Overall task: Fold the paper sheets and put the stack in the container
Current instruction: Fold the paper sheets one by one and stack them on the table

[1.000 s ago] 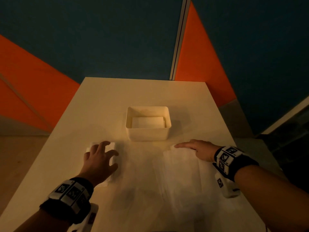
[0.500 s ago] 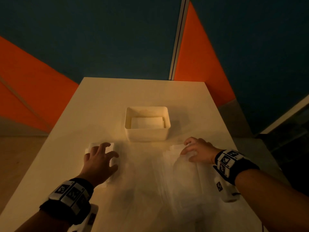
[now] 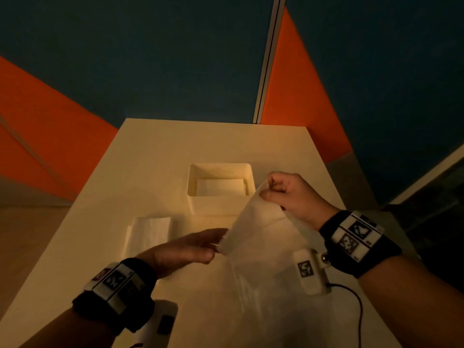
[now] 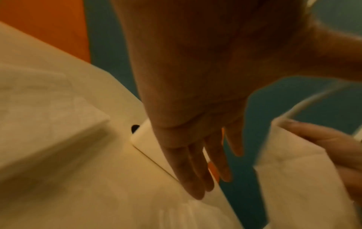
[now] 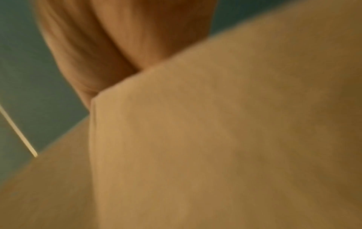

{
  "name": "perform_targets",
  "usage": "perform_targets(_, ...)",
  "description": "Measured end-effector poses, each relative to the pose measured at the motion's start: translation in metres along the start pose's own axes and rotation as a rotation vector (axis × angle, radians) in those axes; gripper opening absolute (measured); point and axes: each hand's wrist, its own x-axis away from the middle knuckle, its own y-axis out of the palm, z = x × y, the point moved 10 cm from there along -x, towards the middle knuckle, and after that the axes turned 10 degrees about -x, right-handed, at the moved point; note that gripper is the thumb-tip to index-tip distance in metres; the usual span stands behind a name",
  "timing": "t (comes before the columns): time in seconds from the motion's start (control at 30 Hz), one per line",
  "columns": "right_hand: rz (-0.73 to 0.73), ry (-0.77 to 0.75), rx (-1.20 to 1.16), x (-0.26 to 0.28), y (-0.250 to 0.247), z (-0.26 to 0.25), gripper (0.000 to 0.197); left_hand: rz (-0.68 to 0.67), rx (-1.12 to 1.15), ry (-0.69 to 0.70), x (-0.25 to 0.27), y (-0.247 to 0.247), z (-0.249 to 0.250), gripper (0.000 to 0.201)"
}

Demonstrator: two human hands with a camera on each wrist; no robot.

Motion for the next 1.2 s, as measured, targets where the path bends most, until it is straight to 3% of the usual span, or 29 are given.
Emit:
perform_targets(0.1,0.111,-0.008,-0.167,0.001,-0.001,-0.002,0.011,0.028,0.21,0.088,-0.001,0.001,0.017,0.097)
perform_targets(0.17,0.178,0.007,-0.237,0.003,-0.003,0.001,0.019,0.142,0.28,0.101,-0.004,-0.009,0.02,0.091)
perform_targets(0.23,0.214,0.036,-0.307,0.005,-0.004,0.004,0.01,0.293,0.334,0.11,-0.005,-0.026,0.02,0.086)
perform_targets(0.3,0.176,0.088,-0.403,0.009,0.002,0.011,0.004,0.391,0.396,0.15,-0.003,-0.04,0.021,0.082)
perform_targets(0.4,-0.013,0.178,-0.499,0.018,0.022,0.022,0.033,0.456,0.439,0.23,0.003,-0.053,0.03,0.075)
perform_targets(0.47,-0.079,0.21,-0.461,0.024,0.031,0.03,0.039,0.489,0.435,0.259,0.006,-0.059,0.034,0.065)
perform_targets(0.6,-0.017,0.189,-0.432,0.026,0.03,0.04,0.027,0.554,0.449,0.287,0.008,-0.065,0.035,0.059)
perform_targets(0.63,-0.002,0.181,-0.448,0.026,0.029,0.04,0.025,0.563,0.453,0.274,0.009,-0.066,0.035,0.047)
perform_targets(0.7,0.013,0.158,-0.506,0.027,0.027,0.034,0.021,0.545,0.435,0.251,0.012,-0.063,0.038,0.012)
perform_targets(0.8,-0.014,0.156,-0.595,0.028,0.023,0.027,0.039,0.456,0.322,0.215,0.013,-0.057,0.041,0.027)
perform_targets(0.93,-0.082,0.246,-0.681,0.032,0.025,0.029,0.047,0.327,0.31,0.191,0.016,-0.051,0.041,0.031)
perform_targets(1.03,-0.042,0.18,-0.429,0.028,0.021,0.027,0.015,0.206,0.335,0.197,0.021,-0.043,0.044,0.043)
perform_targets(1.13,-0.124,0.095,-0.241,0.026,0.034,0.02,0.031,0.151,0.279,0.125,0.018,-0.035,0.038,0.04)
perform_targets(1.2,-0.206,0.092,-0.206,0.028,0.049,0.016,0.03,0.115,0.16,0.106,0.013,-0.027,0.038,0.031)
